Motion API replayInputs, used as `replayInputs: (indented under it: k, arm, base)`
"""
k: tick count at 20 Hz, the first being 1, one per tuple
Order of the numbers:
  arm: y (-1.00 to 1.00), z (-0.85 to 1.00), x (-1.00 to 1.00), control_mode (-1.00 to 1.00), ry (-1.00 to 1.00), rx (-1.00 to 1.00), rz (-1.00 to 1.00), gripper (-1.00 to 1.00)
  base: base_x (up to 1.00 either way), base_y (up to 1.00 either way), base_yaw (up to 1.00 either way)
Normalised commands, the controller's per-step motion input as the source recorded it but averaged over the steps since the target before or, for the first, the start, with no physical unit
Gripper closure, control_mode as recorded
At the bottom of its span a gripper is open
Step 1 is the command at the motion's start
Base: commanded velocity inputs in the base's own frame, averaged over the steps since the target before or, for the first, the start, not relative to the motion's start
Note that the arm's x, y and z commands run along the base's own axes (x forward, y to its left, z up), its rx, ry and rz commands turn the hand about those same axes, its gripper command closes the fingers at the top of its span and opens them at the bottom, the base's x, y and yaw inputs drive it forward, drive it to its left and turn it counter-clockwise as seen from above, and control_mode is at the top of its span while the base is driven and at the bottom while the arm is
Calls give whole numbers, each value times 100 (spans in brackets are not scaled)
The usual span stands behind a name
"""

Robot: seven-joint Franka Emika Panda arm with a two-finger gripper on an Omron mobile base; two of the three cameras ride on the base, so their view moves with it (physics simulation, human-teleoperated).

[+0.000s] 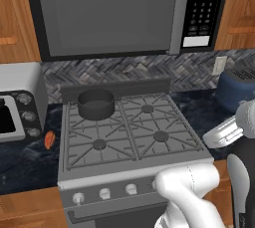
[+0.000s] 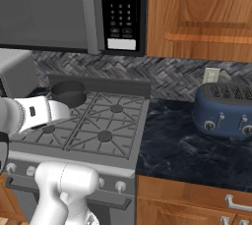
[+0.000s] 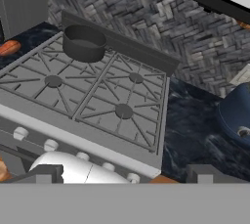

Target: Turn on the burner for the pot on the stove. Wait thirty seconds for the pot to heat up. Then add the sweet potato to the pot.

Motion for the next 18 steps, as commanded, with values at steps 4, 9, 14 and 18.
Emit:
replayInputs:
  k: [4, 9, 14, 18]
  arm:
    - [0, 0, 0, -100, 0, 0, 0, -100]
    - [0, 0, 0, -100, 0, 0, 0, -100]
    - [0, 0, 0, -100, 0, 0, 0, -100]
    - [0, 0, 0, -100, 0, 0, 0, -100]
  base:
    - [0, 0, 0]
    - [0, 0, 0]
    - [0, 0, 0]
    - [0, 0, 0]
